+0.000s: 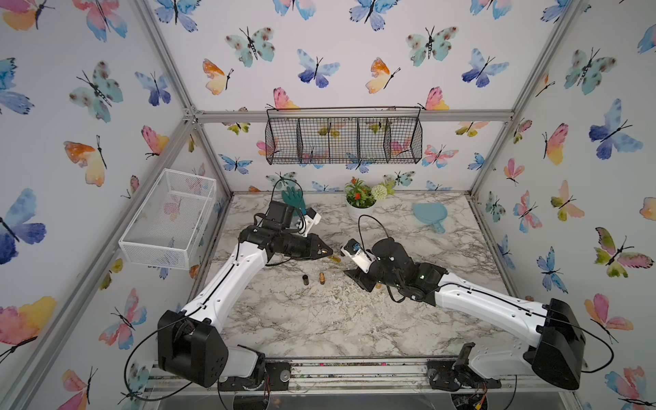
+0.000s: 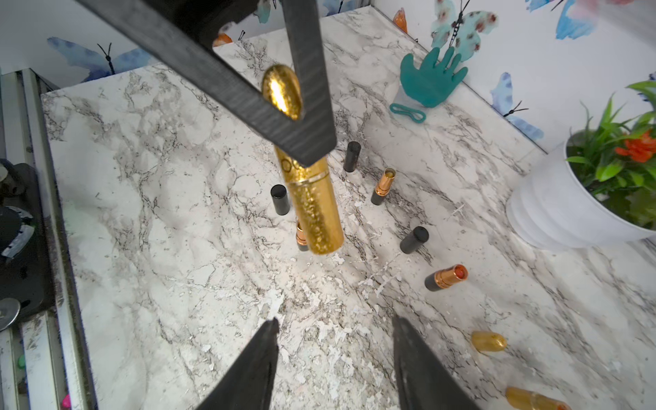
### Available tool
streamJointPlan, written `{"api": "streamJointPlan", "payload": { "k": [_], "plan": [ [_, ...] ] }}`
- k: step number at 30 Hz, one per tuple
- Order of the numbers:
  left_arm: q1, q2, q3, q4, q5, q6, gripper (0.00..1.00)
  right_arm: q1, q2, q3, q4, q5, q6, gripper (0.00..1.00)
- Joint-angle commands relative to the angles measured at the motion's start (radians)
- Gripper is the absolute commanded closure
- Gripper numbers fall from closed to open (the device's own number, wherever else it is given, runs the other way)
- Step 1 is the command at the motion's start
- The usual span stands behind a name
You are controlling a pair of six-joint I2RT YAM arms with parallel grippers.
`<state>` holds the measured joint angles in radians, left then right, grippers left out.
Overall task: Open the lipstick cap
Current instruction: Open the cover of the lipstick.
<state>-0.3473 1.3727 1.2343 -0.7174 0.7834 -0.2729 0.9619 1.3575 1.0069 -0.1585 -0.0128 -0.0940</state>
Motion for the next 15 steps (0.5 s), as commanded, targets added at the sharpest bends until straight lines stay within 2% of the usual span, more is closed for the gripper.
{"api": "streamJointPlan", "payload": {
  "k": [1, 9, 15],
  "plan": [
    [0.013, -0.035, -0.007, -0.034, 0.121, 0.014, 0.99, 0.005, 0.006, 0.052, 0.071, -0.058, -0.013, 0.45],
    [0.014, -0.031, -0.019, -0.052, 0.152, 0.038, 1.0, 0.005, 0.066, 0.08, 0.101, -0.092, -0.024, 0.46],
    [0.014, -0.026, -0.005, -0.052, 0.151, 0.04, 1.0, 0.005, 0.095, 0.101, 0.1, -0.113, -0.031, 0.51]
  ]
}}
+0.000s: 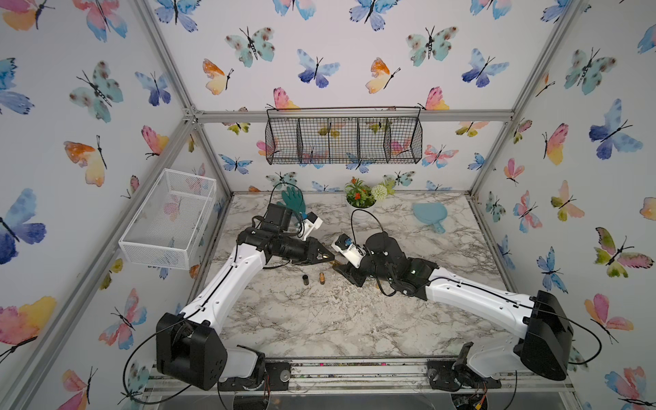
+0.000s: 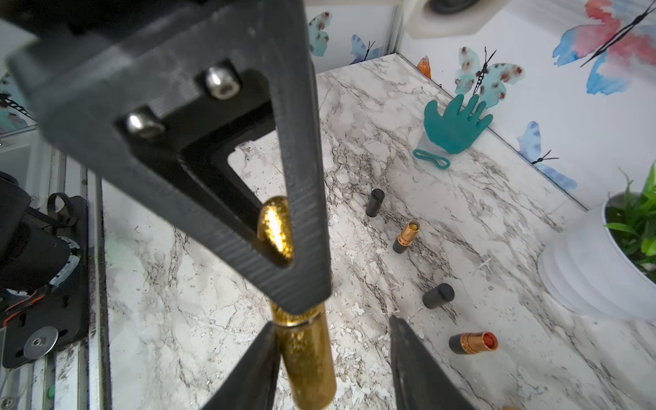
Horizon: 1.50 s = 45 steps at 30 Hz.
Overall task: Open the lipstick cap
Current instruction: Open the cover of the lipstick, then place the cover at the center of the board.
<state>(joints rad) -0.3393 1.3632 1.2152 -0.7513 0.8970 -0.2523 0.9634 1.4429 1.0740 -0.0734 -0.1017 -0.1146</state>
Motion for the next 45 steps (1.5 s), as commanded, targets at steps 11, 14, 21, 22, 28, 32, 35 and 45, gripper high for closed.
{"api": "streamJointPlan", "payload": {
  "k": [11, 14, 21, 22, 28, 32, 35, 45],
  "plan": [
    [0.008, -0.01, 0.024, -0.017, -0.008, 0.025, 1.0, 0.003, 0.011, 0.047, -0.016, -0.016, -0.026, 0.98],
    [0.015, -0.003, 0.033, -0.017, -0.029, 0.026, 1.0, 0.003, 0.0, 0.044, -0.048, 0.025, -0.037, 0.98],
    [0.073, 0.027, 0.054, -0.017, -0.047, 0.025, 1.0, 0.003, -0.039, -0.001, -0.12, 0.127, -0.042, 0.98],
    [0.078, 0.029, 0.059, -0.016, -0.051, 0.025, 1.0, 0.003, -0.046, -0.01, -0.123, 0.132, -0.038, 0.98],
    [0.106, 0.036, 0.072, -0.015, -0.059, 0.024, 1.0, 0.003, -0.084, -0.052, -0.125, 0.153, -0.018, 0.98],
    [0.115, 0.026, 0.079, -0.015, -0.072, 0.017, 1.0, 0.003, -0.085, -0.048, -0.148, 0.186, -0.02, 0.98],
    [0.139, 0.02, 0.079, -0.014, -0.072, 0.011, 1.0, 0.003, -0.098, -0.052, -0.149, 0.199, -0.017, 0.98],
    [-0.159, 0.113, 0.082, 0.06, -0.581, -0.051, 0.99, 0.003, -0.204, -0.04, -0.128, 0.279, 0.003, 0.98]
  ]
}}
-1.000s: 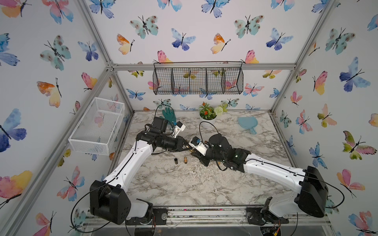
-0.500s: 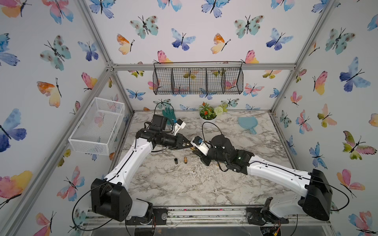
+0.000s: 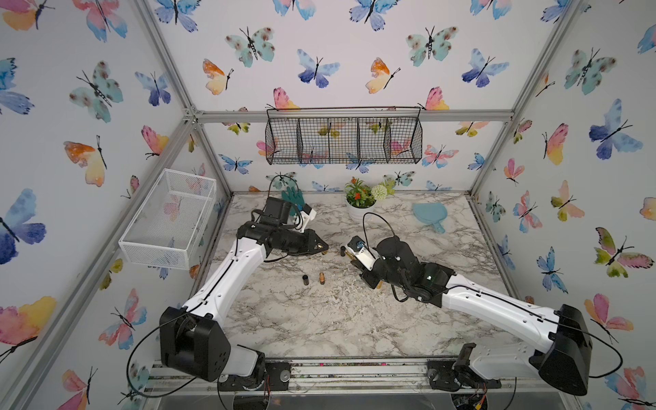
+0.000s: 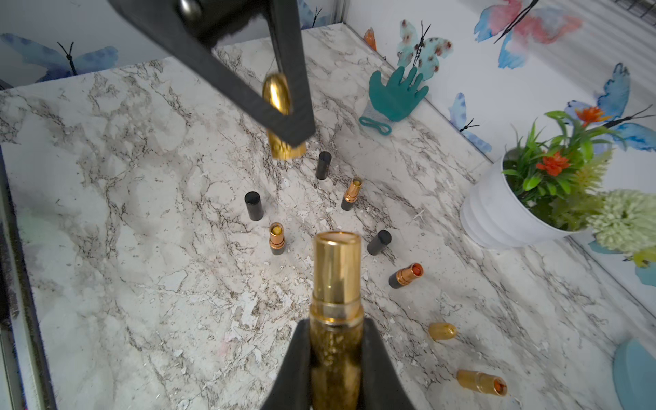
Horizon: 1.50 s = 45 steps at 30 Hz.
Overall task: Open the lipstick cap
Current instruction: Place the cover at the center of the board.
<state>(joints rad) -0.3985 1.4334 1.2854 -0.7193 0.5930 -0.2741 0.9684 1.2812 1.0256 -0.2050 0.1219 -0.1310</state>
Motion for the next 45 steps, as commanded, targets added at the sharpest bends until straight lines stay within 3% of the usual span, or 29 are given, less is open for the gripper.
{"api": "streamJointPlan", "payload": {
  "k": [1, 5, 14, 29, 33, 37, 45],
  "plan": [
    [-0.144, 0.055, 0.003, 0.05, -0.352, -0.044, 0.96, -0.002, -0.058, 0.001, 0.014, 0.071, 0.019, 0.98],
    [-0.24, 0.119, -0.065, 0.143, -0.479, -0.093, 0.95, -0.002, -0.108, -0.024, 0.038, 0.127, 0.019, 0.98],
    [-0.375, 0.319, -0.114, 0.253, -0.621, -0.114, 0.94, -0.002, -0.141, -0.032, -0.015, 0.16, 0.03, 0.98],
    [-0.379, 0.419, -0.152, 0.292, -0.677, -0.104, 0.82, -0.002, -0.125, -0.048, -0.01, 0.16, 0.041, 0.98],
    [-0.379, 0.439, -0.156, 0.298, -0.665, -0.1, 0.73, -0.002, -0.126, -0.053, -0.01, 0.162, 0.042, 0.98],
    [-0.379, 0.433, -0.154, 0.294, -0.658, -0.102, 0.55, -0.002, -0.123, -0.053, -0.014, 0.165, 0.044, 0.98],
    [-0.379, 0.367, -0.07, 0.231, -0.618, -0.106, 0.46, -0.002, -0.117, -0.047, -0.007, 0.157, 0.042, 0.98]
  ]
}}
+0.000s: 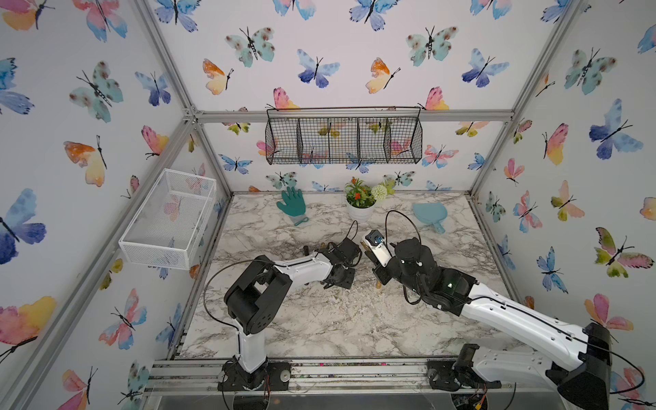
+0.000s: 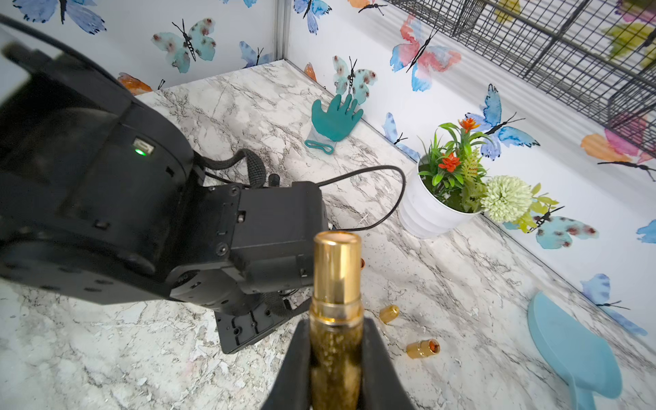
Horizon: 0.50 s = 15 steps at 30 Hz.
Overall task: Open the lipstick cap
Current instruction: Place the cover at the center of the board, then place the lipstick at the center of the board.
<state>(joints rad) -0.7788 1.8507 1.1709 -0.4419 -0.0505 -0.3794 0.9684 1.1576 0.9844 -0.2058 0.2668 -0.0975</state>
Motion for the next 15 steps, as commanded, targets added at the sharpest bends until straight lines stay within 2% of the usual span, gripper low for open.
{"api": "streamJointPlan", "payload": {
  "k": [1, 8, 10, 15],
  "plan": [
    [0.001, -0.059, 0.067, -0.061, 0.029, -0.001, 0.46, -0.002, 0.007, -0.006, -0.005, 0.011, 0.008, 0.98],
    [0.034, -0.127, 0.211, -0.151, 0.132, 0.006, 0.44, -0.002, 0.011, -0.008, 0.008, -0.003, 0.01, 0.98],
    [0.078, -0.153, 0.239, -0.181, 0.211, -0.008, 0.44, -0.002, 0.022, -0.013, 0.015, -0.007, 0.011, 0.98],
    [0.246, -0.272, 0.18, -0.152, 0.487, -0.037, 0.44, -0.002, 0.049, -0.027, 0.058, -0.038, 0.015, 0.98]
  ]
}}
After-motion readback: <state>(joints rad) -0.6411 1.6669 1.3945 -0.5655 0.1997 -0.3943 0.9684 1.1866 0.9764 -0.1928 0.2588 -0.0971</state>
